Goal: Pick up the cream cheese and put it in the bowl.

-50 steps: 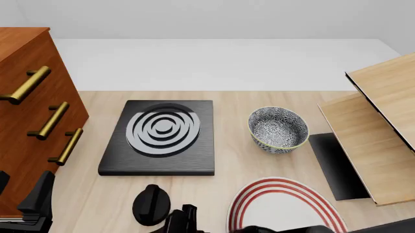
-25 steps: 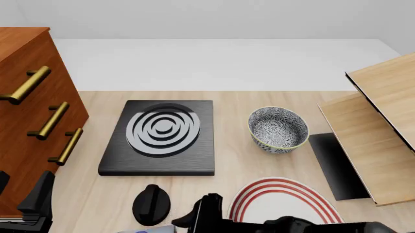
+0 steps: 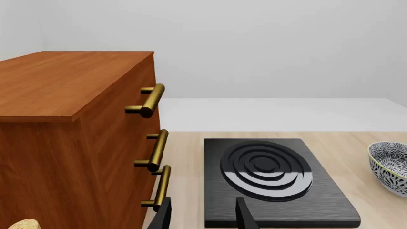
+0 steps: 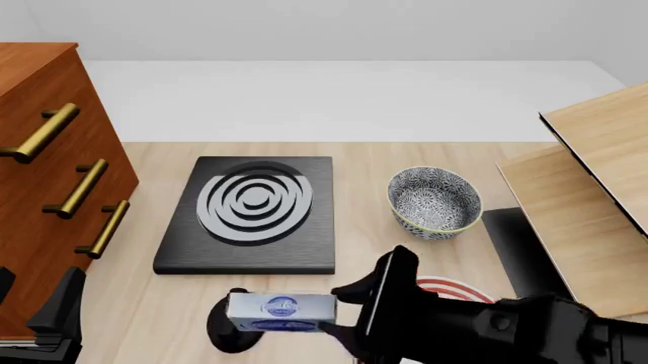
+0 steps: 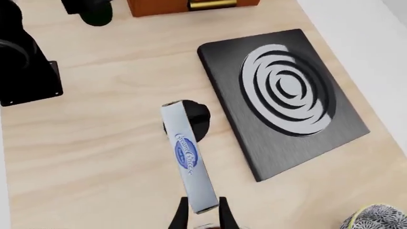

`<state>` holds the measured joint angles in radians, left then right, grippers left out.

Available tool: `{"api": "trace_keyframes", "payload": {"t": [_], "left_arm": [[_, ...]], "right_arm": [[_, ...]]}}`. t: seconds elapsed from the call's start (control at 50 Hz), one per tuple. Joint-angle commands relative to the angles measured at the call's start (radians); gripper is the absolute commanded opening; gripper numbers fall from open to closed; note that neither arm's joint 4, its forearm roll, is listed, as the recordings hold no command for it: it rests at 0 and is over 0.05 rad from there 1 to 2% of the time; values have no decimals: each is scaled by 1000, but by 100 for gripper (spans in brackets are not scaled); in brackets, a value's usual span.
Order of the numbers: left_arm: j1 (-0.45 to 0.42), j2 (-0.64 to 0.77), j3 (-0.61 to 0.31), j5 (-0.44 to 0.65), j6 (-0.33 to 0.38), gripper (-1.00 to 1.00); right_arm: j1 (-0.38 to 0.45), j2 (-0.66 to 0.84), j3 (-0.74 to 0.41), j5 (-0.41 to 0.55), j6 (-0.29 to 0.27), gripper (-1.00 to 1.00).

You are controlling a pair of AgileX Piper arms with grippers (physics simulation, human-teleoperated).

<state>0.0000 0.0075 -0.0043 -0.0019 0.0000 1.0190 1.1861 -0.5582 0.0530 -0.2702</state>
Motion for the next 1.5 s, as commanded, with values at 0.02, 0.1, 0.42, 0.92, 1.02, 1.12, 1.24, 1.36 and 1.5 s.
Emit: {"api": "trace_keyframes", "payload": {"t": [0.02,0.1,0.42,0.92,1.02,1.12,1.24,1.36,1.5], "left_arm": [[0,0,0,0,0,100],[0,0,0,0,0,100],[0,0,0,0,0,100],[0,0,0,0,0,100],[0,0,0,0,0,100],[0,0,0,0,0,100],[0,0,0,0,0,100],[0,0,0,0,0,100],[0,0,0,0,0,100]], "right_arm": [[-121,-136,-39,146,-20,-100],[-188,-167,-72,202,-24,-100],[-382,-190,-159,278,-37,-100],[-546,-64,-322,359,-81,-100],[-597,-29,-355,371,-93,-100],[-633,5,-372,376,-98,-100],[-666,23,-391,387,-100,-100],[-713,39,-403,394,-112,-100],[-763,52,-410,394,-105,-100]]}}
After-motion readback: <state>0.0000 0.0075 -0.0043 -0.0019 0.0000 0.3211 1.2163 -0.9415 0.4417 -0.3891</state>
